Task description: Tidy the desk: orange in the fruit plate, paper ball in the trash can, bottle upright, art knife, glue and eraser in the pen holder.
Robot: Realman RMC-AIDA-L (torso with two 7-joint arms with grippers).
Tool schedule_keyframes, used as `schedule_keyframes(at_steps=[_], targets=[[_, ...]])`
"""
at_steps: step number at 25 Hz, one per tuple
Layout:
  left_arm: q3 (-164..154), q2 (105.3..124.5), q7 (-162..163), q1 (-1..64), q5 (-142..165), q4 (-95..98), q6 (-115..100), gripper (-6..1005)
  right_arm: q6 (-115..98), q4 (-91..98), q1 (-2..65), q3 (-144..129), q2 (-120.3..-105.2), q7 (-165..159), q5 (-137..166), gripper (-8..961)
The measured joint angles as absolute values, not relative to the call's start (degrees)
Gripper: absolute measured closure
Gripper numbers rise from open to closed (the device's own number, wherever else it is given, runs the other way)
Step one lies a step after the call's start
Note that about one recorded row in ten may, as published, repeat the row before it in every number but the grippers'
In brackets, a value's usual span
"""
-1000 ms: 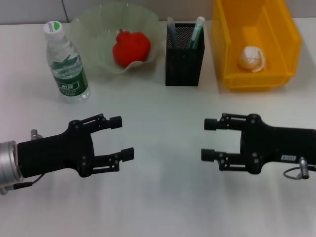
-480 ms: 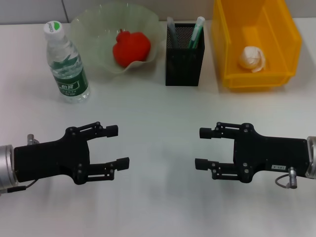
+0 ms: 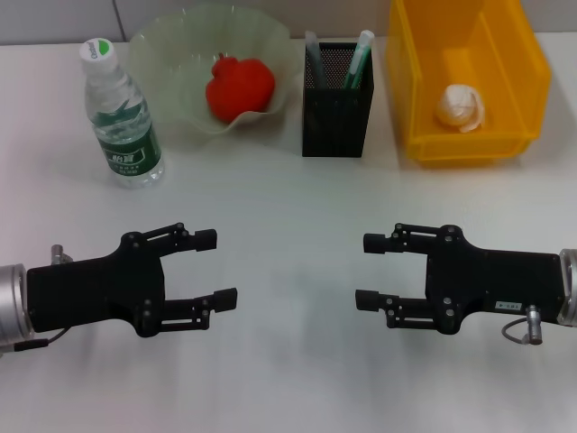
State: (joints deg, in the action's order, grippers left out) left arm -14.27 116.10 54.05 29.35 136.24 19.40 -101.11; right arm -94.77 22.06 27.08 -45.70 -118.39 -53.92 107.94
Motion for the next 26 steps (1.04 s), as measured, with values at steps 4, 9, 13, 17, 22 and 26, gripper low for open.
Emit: schedule_keyframes(at_steps=[4, 9, 13, 17, 22, 26], targets=[[-14.3, 116.31, 54.1, 29.4, 136.2, 19.8, -101.1, 157, -94.8, 22.1, 27.1, -45.7, -118.39, -54.0, 107.9, 249], [-14.3, 116.42, 54.1, 29.4, 136.2, 19.9, -100.9, 157, -94.7, 22.1, 27.3, -45.7, -118.39, -54.0, 107.9, 249], [-14.3, 116.45, 54.1, 29.5, 136.2, 20.0, -100.9, 157, -94.7, 22.1, 27.4, -45.7, -118.39, -54.1, 107.9, 249], [-14.2, 116.51, 54.1, 29.5, 136.1, 20.0, -100.8, 157, -94.7, 22.1, 27.4, -45.7, -118.39, -54.3, 107.9, 249], [-14.2, 116.55, 54.1, 29.5, 136.1, 20.0, -100.7, 157, -94.8, 22.1, 27.4, -45.7, -118.39, -54.3, 107.9, 249], [-14.2, 116.54, 54.1, 29.5, 136.0, 20.0, -100.7, 157, -94.7, 22.1, 27.5, -45.6, -118.39, -54.3, 107.9, 249]])
